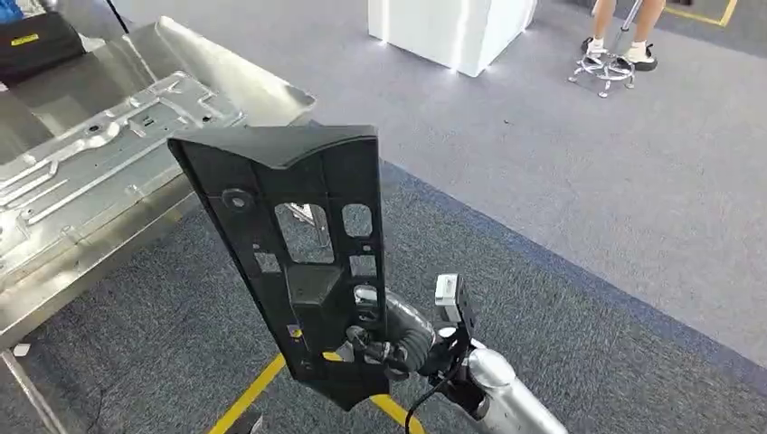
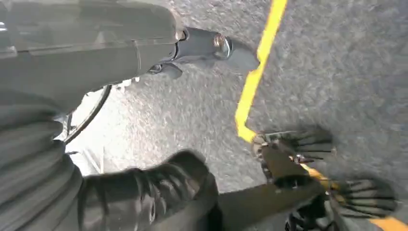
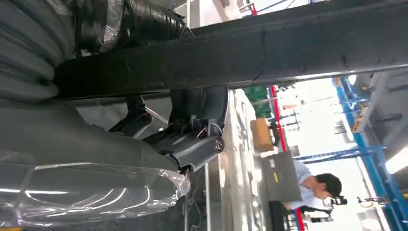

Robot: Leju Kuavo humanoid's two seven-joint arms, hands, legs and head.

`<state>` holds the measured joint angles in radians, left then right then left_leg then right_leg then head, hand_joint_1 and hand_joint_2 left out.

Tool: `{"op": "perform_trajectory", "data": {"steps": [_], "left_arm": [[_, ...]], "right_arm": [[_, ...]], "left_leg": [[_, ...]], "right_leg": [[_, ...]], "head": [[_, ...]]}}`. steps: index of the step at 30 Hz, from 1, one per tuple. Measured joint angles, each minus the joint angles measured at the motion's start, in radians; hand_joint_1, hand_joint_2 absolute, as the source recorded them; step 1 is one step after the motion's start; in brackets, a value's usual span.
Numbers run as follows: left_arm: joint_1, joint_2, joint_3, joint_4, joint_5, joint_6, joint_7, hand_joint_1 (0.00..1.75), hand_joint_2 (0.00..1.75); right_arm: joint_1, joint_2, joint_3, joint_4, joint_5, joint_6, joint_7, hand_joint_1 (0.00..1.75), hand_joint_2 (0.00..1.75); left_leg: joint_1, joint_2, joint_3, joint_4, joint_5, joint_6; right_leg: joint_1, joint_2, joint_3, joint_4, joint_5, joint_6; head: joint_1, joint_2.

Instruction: Take the parts from the cabinet and place them on the table.

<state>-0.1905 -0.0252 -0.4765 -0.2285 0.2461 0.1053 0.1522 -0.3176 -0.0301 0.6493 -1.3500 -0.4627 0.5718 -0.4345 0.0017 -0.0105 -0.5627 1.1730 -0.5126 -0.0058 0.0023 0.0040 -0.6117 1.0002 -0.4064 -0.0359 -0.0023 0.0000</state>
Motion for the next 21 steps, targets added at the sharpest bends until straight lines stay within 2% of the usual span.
{"op": "perform_trajectory", "data": {"steps": [1, 2, 3, 4, 5, 6, 7, 8, 9, 10, 12, 13, 14, 15, 17, 18, 19, 20, 21], "left_arm": [[-0.001, 0.0, 0.0, 0.0, -0.001, -0.001, 0.001, 0.0, 1.75], [0.0, 0.0, 0.0, 0.0, -0.002, -0.001, 0.002, 0.0, 1.75], [0.0, 0.0, 0.0, 0.0, -0.002, -0.001, 0.003, 0.0, 1.75], [0.001, 0.0, 0.0, 0.0, -0.002, -0.001, 0.004, 0.0, 1.75], [0.0, 0.0, 0.0, 0.0, -0.002, -0.001, 0.005, 0.0, 1.75], [-0.002, 0.001, 0.0, 0.001, -0.003, -0.001, 0.008, 0.0, 1.75], [-0.003, 0.005, 0.0, 0.001, -0.003, -0.001, 0.01, 0.0, 1.75], [-0.002, 0.005, 0.0, 0.006, -0.003, -0.001, 0.01, 0.0, 1.75], [-0.007, 0.006, 0.0, 0.009, -0.004, -0.001, 0.01, 0.0, 1.75], [-0.01, 0.005, 0.001, 0.009, -0.006, 0.0, 0.01, 0.0, 1.75], [-0.008, 0.006, 0.001, 0.009, -0.007, 0.001, 0.011, 0.0, 1.75], [-0.008, 0.005, 0.0, 0.009, -0.009, 0.002, 0.011, 0.0, 1.75], [-0.011, 0.006, 0.001, 0.01, -0.01, 0.004, 0.009, 0.0, 1.75], [-0.014, 0.006, 0.001, 0.01, -0.01, 0.005, 0.009, 0.0, 1.75], [-0.017, 0.006, 0.001, 0.01, -0.011, 0.011, 0.009, 0.0, 1.75], [-0.017, 0.006, 0.001, 0.01, -0.011, 0.011, 0.009, 0.0, 1.75], [-0.016, 0.006, 0.0, 0.01, -0.012, 0.011, 0.009, 0.0, 1.75], [-0.016, 0.006, 0.0, 0.01, -0.013, 0.011, 0.009, 0.0, 1.75], [-0.017, 0.005, 0.0, 0.01, -0.013, 0.011, 0.009, 0.0, 1.75]], "right_arm": [[0.0, 0.0, 0.0, 0.0, 0.0, 0.0, 0.0, 1.75, 1.75], [0.001, 0.0, 0.0, 0.0, 0.001, 0.0, 0.0, 1.75, 1.75], [0.002, 0.0, 0.0, 0.001, 0.001, 0.0, 0.0, 1.75, 1.75], [0.002, 0.0, 0.0, 0.002, 0.001, 0.0, 0.0, 1.75, 1.75], [0.002, 0.0, 0.0, 0.002, 0.002, 0.0, 0.0, 1.75, 1.75], [0.001, 0.0, 0.0, 0.002, 0.003, 0.0, 0.0, 1.75, 1.75], [0.001, 0.0, 0.0, 0.002, 0.005, 0.0, 0.0, 1.75, 1.75], [0.0, 0.0, 0.0, 0.003, 0.005, 0.0, -0.001, 1.75, 1.75], [0.001, 0.001, 0.0, 0.004, 0.01, -0.001, -0.004, 1.75, 1.75], [0.0, 0.001, 0.0, 0.003, 0.016, -0.003, -0.006, 1.75, 1.75], [0.0, 0.001, 0.0, 0.001, 0.029, -0.008, -0.013, 1.75, 1.75], [-0.001, 0.001, 0.0, -0.003, 0.037, -0.011, -0.019, 1.75, 1.75], [-0.004, 0.0, 0.0, -0.004, 0.052, -0.021, -0.025, 1.75, 1.75], [-0.008, 0.0, 0.0, -0.005, 0.061, -0.025, -0.032, 1.75, 1.75], [-0.008, -0.003, 0.0, -0.005, 0.073, -0.034, -0.035, 1.75, 1.75], [-0.006, -0.005, 0.0, -0.004, 0.077, -0.035, -0.035, 1.75, 1.75], [-0.006, -0.006, 0.0, -0.004, 0.079, -0.035, -0.035, 1.75, 1.75], [-0.006, -0.007, 0.0, -0.004, 0.08, -0.035, -0.035, 1.75, 1.75], [-0.007, -0.007, 0.0, -0.005, 0.08, -0.036, -0.035, 1.75, 1.75]], "left_leg": [[0.003, 0.001, -0.047, 0.062, -0.034, -0.005], [0.005, 0.002, -0.091, 0.106, -0.083, -0.012], [0.006, 0.003, -0.116, 0.119, -0.115, -0.012], [0.007, 0.003, -0.13, 0.104, -0.126, -0.013], [0.008, 0.003, -0.128, 0.058, -0.106, -0.012], [0.009, 0.004, -0.115, -0.013, -0.05, -0.011], [0.006, 0.005, -0.099, -0.097, 0.045, -0.009], [0.005, 0.006, -0.1, -0.16, 0.159, -0.004], [-0.004, 0.008, -0.108, -0.157, 0.139, 0.004], [-0.006, 0.006, -0.105, -0.151, 0.15, 0.013], [-0.011, 0.004, -0.106, -0.153, 0.145, 0.023], [0.002, 0.003, -0.091, -0.167, 0.144, 0.029], [0.001, 0.0, -0.082, -0.172, 0.14, 0.035], [0.001, -0.001, -0.079, -0.172, 0.136, 0.042], [0.001, -0.01, -0.073, -0.171, 0.128, 0.047], [0.001, -0.017, -0.07, -0.169, 0.123, 0.047], [0.002, -0.024, -0.067, -0.167, 0.119, 0.045], [0.003, -0.034, -0.062, -0.163, 0.114, 0.043], [0.005, -0.044, -0.059, -0.159, 0.109, 0.039]], "right_leg": [[0.001, 0.0, 0.01, 0.0, -0.011, 0.0], [0.001, 0.001, 0.023, 0.0, -0.022, 0.0], [0.002, 0.002, 0.035, 0.0, -0.033, 0.0], [0.002, 0.004, 0.05, 0.001, -0.044, 0.001], [0.002, 0.005, 0.067, 0.001, -0.058, 0.003], [0.002, 0.005, 0.086, 0.002, -0.07, 0.005], [0.001, 0.004, 0.1, 0.005, -0.086, 0.01], [0.0, 0.004, 0.098, 0.01, -0.098, 0.013], [0.002, 0.009, 0.101, 0.018, -0.105, 0.02], [0.001, 0.009, 0.093, 0.021, -0.11, 0.027], [-0.002, 0.007, 0.099, 0.013, -0.115, 0.036], [-0.001, 0.006, 0.102, 0.013, -0.128, 0.044], [-0.002, 0.003, 0.096, 0.043, -0.141, 0.048], [-0.004, 0.003, 0.06, 0.109, -0.17, 0.051], [-0.011, 0.002, -0.037, 0.266, -0.224, 0.057], [-0.012, 0.002, -0.084, 0.327, -0.23, 0.059], [-0.016, 0.002, -0.103, 0.332, -0.206, 0.062], [-0.018, 0.002, -0.097, 0.288, -0.159, 0.063], [-0.02, 0.004, -0.07, 0.214, -0.105, 0.063]], "head": [[0.0, 0.0], [0.0, 0.0], [0.0, 0.0], [0.0, 0.0], [0.0, 0.0], [0.0, 0.0], [0.001, 0.0], [-0.003, 0.0], [-0.004, 0.0], [-0.001, 0.0], [-0.002, 0.0], [-0.003, 0.0], [-0.002, 0.0], [-0.002, 0.0], [-0.002, 0.0], [-0.002, 0.0], [-0.001, 0.0], [-0.002, 0.0], [-0.001, 0.0]]}}
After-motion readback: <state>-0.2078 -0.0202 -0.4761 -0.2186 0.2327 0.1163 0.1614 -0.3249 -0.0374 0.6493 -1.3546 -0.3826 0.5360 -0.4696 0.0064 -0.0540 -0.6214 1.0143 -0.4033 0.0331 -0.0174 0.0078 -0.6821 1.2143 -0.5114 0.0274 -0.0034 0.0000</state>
